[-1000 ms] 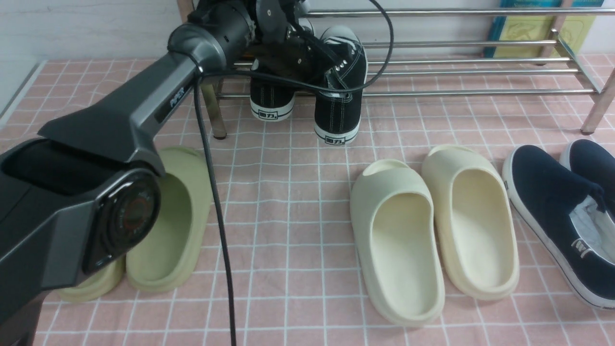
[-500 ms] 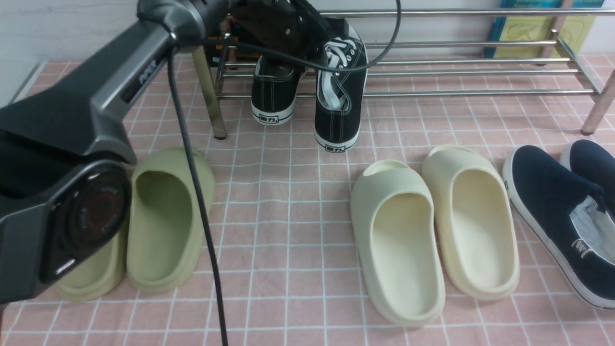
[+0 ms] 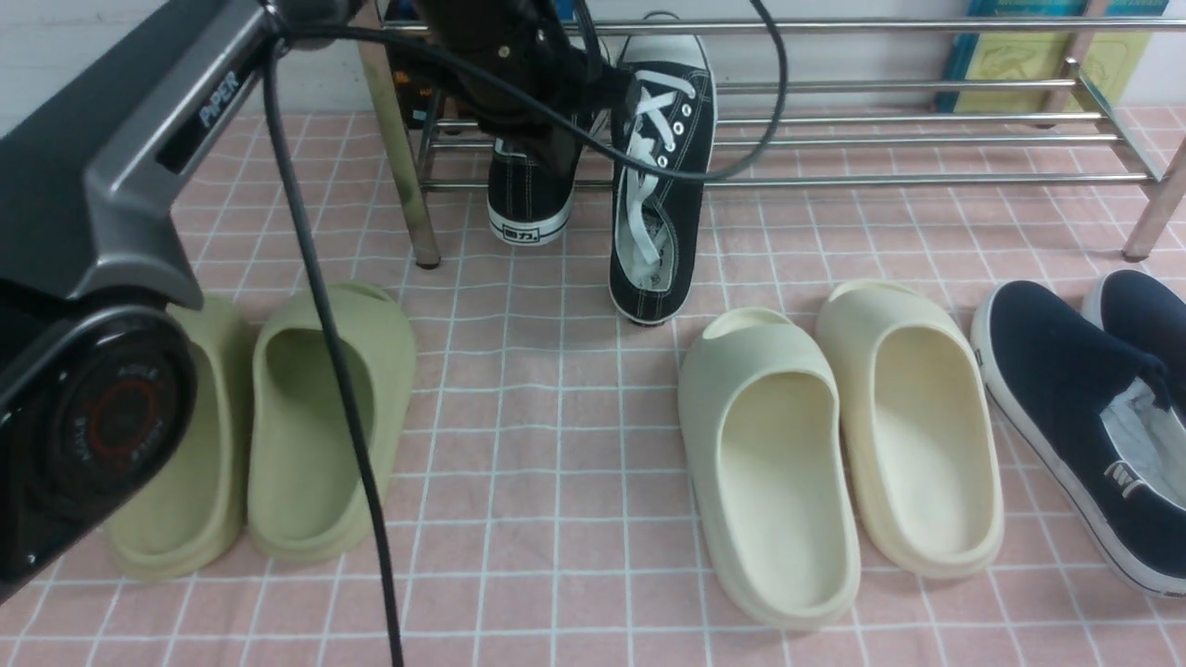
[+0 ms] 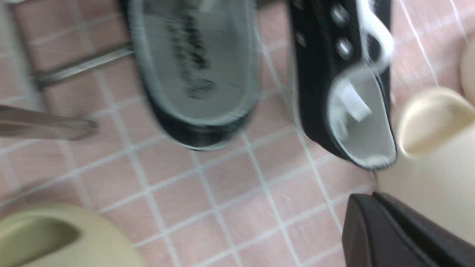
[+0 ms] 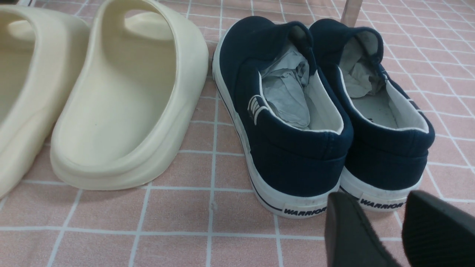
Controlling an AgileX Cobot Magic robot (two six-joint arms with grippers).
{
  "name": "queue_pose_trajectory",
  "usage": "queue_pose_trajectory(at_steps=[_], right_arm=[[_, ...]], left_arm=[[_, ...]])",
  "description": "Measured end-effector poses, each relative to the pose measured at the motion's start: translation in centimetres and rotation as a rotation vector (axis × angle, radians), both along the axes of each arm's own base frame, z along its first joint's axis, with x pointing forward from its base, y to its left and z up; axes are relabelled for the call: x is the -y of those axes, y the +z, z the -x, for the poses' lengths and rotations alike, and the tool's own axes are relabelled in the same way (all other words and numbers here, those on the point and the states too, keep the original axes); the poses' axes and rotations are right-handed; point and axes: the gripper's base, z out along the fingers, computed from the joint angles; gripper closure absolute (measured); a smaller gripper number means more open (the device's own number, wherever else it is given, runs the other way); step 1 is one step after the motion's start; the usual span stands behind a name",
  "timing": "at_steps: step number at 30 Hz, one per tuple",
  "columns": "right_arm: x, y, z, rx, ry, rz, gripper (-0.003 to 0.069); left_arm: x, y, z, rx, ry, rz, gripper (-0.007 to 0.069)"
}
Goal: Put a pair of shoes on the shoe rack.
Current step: Use the left arm to put a shoe into the shoe rack
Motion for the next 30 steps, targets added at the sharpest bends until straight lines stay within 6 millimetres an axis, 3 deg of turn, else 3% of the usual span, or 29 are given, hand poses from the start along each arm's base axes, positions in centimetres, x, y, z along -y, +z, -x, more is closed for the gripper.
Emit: queue_pose_trajectory(at_steps=[4,7,14,22,30], right_arm=[[0.0,0.0,0.0,0.000,0.000,0.001,0.0421],[0.0,0.0,0.0,0.000,0.000,0.000,0.0421],[0.0,0.0,0.0,0.000,0.000,0.001,0.0421],[0.0,0.0,0.0,0.000,0.000,0.000,0.0421],[0.0,0.0,0.0,0.000,0.000,0.000,0.0421]], left_arm=[[2.2,-2.4,1.4,-0.072,-0.069,-0.037,0.0622],[4.0,-5.8,3.1,-0.173,-0.126,-0.082,0.0622],[4.4,-12.0,3.3,-0.146,-0.078,-0.051,0.0622],[5.2,-12.8,1.5,0.072,-0.016,0.084,0.0622],[4.8,-13.0,1.2,0.074,0.055,0.069,0.0620]])
